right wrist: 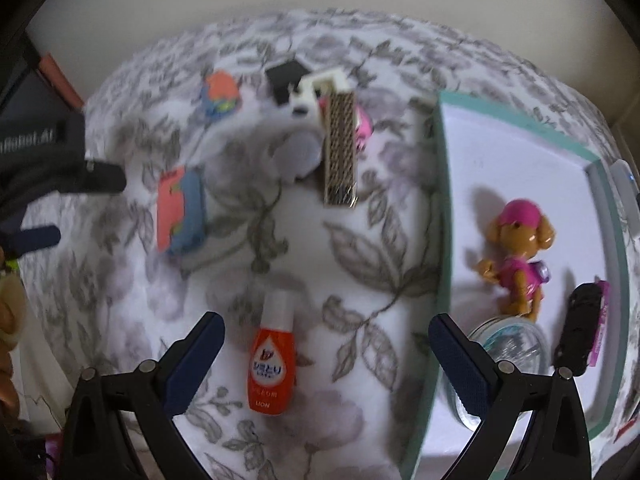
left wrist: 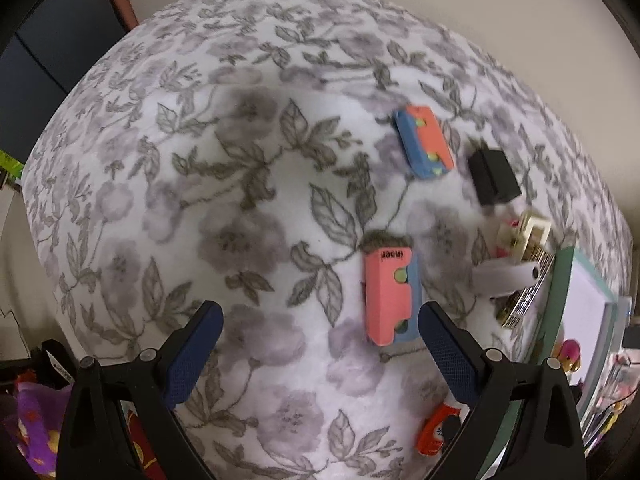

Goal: Organize rigid objects
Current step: 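Move the right tool toward the red bottle while the left tool withdraws from the tray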

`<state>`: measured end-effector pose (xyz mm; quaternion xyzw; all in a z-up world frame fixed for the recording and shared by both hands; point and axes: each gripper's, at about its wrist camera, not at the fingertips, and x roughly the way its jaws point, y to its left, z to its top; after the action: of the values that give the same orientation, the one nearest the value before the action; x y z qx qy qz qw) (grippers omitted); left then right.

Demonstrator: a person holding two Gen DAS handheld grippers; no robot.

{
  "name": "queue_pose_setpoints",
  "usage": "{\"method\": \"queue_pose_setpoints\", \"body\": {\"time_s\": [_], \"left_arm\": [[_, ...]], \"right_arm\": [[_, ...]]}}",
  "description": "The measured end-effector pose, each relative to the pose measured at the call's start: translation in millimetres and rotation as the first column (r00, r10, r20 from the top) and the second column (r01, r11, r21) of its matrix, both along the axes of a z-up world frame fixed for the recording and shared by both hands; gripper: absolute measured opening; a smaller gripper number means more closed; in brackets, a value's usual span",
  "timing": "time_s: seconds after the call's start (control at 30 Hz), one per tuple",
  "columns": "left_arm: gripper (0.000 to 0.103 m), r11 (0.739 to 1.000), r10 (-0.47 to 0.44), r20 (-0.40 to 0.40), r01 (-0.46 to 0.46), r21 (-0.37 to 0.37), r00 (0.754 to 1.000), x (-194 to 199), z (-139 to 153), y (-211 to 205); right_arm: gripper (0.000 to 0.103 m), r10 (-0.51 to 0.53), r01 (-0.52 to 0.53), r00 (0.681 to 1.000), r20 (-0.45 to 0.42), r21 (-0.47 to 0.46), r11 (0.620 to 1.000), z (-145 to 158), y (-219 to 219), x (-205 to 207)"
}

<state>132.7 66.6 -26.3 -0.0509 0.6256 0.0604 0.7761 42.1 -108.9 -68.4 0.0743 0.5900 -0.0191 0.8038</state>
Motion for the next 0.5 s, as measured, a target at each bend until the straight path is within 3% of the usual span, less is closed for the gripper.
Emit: {"method": "queue_pose_setpoints", "body": {"time_s": [0.23, 0.3, 0.5], "left_arm": [[0.098, 0.999, -0.036, -0.026, 0.035, -0.012, 0.999, 5, -13, -10], [0.098, 0.999, -0.046, -0.024, 0.045, -0.024, 0.999, 7, -16, -14], [0.098, 0.997, -0.067, -0.017, 0.066, -0.036, 0.998, 13, -27, -23]], "right_arm": [[0.098, 0.045, -0.047, 0.998, -0.035, -0.045, 0.998, -15, 17, -6], [0.090, 0.054, -0.056, 0.998, -0.037, -0.057, 0.997, -17, 21, -8], [0.078, 0.048, -0.050, 0.998, -0.038, -0.057, 0.997, -19, 23, -9]]}}
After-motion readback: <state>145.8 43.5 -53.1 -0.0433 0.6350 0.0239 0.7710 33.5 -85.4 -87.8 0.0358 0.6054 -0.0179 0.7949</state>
